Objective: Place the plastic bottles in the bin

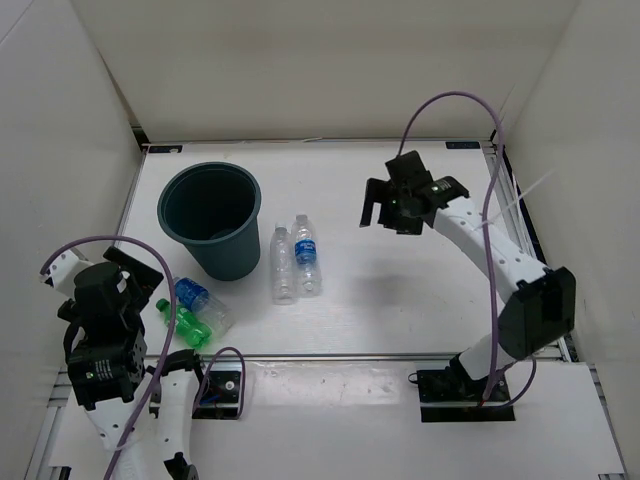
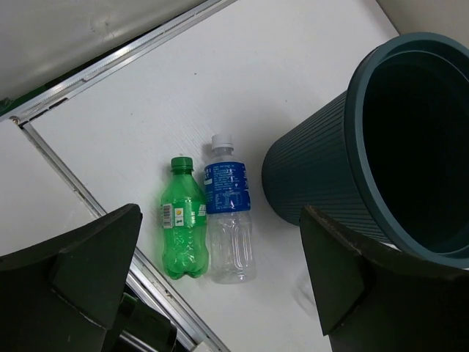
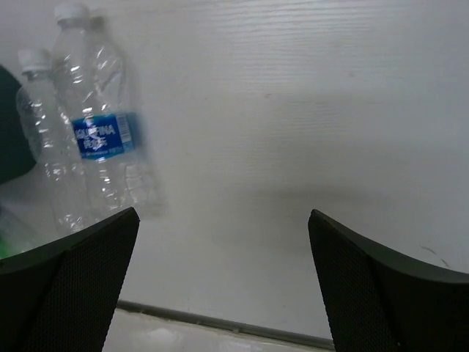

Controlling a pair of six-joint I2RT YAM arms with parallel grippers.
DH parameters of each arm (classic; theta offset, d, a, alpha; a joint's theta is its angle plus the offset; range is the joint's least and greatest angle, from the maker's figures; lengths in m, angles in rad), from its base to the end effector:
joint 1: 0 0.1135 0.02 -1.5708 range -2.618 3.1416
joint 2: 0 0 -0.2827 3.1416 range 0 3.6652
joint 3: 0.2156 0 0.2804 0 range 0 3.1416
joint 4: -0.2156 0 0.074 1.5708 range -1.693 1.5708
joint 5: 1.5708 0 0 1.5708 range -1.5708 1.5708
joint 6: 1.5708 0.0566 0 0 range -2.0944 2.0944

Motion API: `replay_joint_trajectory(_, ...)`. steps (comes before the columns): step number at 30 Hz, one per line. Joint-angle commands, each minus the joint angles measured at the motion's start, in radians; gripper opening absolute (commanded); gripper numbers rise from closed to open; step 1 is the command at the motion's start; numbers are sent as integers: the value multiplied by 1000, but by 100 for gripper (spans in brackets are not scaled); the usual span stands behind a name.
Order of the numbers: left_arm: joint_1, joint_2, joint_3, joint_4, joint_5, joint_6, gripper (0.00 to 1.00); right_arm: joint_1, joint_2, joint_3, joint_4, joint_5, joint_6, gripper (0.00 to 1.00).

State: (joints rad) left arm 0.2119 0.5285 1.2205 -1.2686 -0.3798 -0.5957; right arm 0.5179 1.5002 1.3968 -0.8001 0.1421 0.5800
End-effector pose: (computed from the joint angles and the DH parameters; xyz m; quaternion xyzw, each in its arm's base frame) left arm 0.0490 0.0320 0.4080 -0.4219 0.7584 0.0736 0.4914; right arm 0.3160 0.1708 0.3248 0.0525 0.9413 0.1132 0.3137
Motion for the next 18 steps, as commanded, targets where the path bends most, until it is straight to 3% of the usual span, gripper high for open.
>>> replay_joint_trajectory(1, -5, -9, -13, 27, -13, 2, 100, 16, 73, 47, 119, -264, -98, 100)
replay_joint_trajectory(4, -5, 1, -13, 28, -22, 25, 100, 27, 179, 123, 130, -414, -98, 100)
replay_joint_trajectory(9, -5, 1, 7, 28, -12, 45, 100, 74, 299, 168, 196, -533, -98, 100)
replay_joint_trajectory(18, -5, -9, 7, 6, 25, 74, 100, 103, 508, 263, 196, -552, -108, 100)
